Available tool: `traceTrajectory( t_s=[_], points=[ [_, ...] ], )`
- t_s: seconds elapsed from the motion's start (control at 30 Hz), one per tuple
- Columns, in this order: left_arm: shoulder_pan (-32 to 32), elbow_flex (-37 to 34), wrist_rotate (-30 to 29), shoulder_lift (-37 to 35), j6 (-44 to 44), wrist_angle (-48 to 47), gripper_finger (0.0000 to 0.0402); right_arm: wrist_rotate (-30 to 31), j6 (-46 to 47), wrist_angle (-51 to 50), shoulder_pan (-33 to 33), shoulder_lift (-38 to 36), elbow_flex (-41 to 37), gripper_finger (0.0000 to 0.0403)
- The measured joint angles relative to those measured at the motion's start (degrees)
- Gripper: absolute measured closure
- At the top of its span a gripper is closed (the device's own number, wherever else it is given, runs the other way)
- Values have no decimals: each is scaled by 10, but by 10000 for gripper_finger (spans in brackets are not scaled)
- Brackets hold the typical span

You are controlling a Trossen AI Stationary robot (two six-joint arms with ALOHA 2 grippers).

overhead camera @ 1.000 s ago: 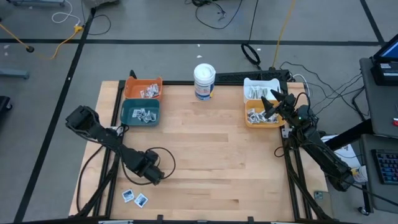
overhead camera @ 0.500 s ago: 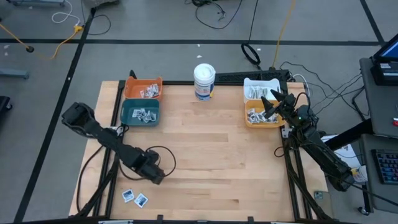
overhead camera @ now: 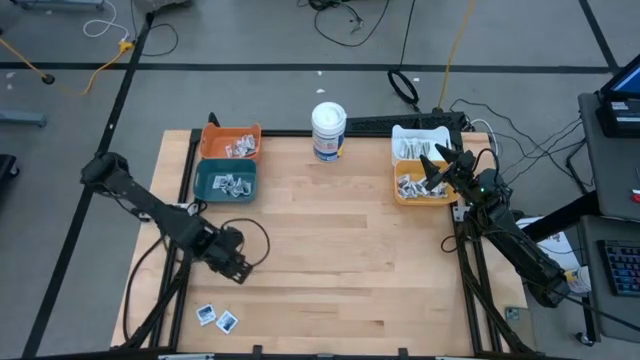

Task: Pick & Place First Aid Supplies
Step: Put the blue pad into the blue bin

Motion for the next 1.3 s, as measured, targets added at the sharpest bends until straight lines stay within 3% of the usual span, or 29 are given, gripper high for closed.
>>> traceTrajectory(
  t_s=[0.2,0.3,1.03,1.2,1.3],
  points=[
    [3,0,-14,-68,6,-44,397,0,0,0,0,0,0,66],
    [35,0,-13,-83,26,-70,392,0,0,0,0,0,0,66],
    [625,18,31,-93,447,-126,398,0,0,0,0,0,0,66],
    [725,22,29,-77,522,-145,399,0,0,0,0,0,0,66],
    [752,22,26,-60,550,-148,399,0,0,0,0,0,0,66]
  ],
)
